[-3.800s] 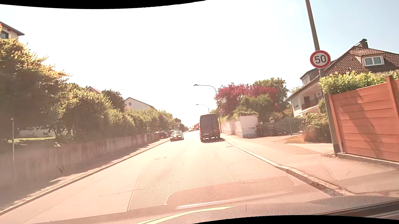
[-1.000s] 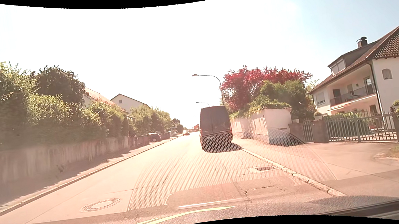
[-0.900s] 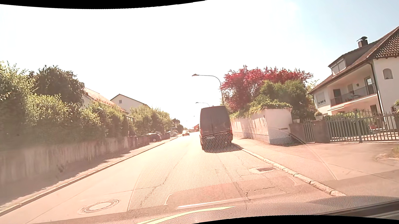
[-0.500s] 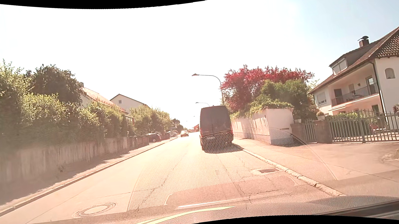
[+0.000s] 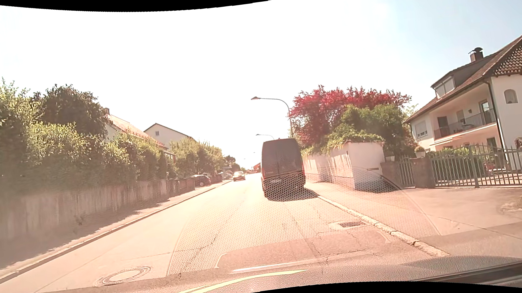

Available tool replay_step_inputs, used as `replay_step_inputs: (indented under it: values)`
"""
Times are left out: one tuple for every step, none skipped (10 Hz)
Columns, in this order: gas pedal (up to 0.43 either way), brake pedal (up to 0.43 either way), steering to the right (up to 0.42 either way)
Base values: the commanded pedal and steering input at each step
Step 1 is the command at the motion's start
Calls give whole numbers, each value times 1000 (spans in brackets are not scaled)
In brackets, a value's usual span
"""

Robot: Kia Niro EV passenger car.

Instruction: Follow the waypoints while adhering to traffic rules and regulations

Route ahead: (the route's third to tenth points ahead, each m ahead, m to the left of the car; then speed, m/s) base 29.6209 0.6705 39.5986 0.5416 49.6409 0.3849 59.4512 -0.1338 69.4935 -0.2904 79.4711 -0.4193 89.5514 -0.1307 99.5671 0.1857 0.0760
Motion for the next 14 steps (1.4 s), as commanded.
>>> replay_step_inputs:
  values:
    - [0, 195, 2]
    - [0, 189, 1]
    - [0, 183, 0]
    - [0, 128, 0]
    - [0, 0, 0]
    - [0, 0, 0]
    - [0, 0, 0]
    - [0, 0, 0]
    - [0, 0, 0]
    - [0, 0, 0]
    - [0, 0, 0]
    - [0, 0, 0]
    - [0, 0, 0]
    - [0, 0, 0]
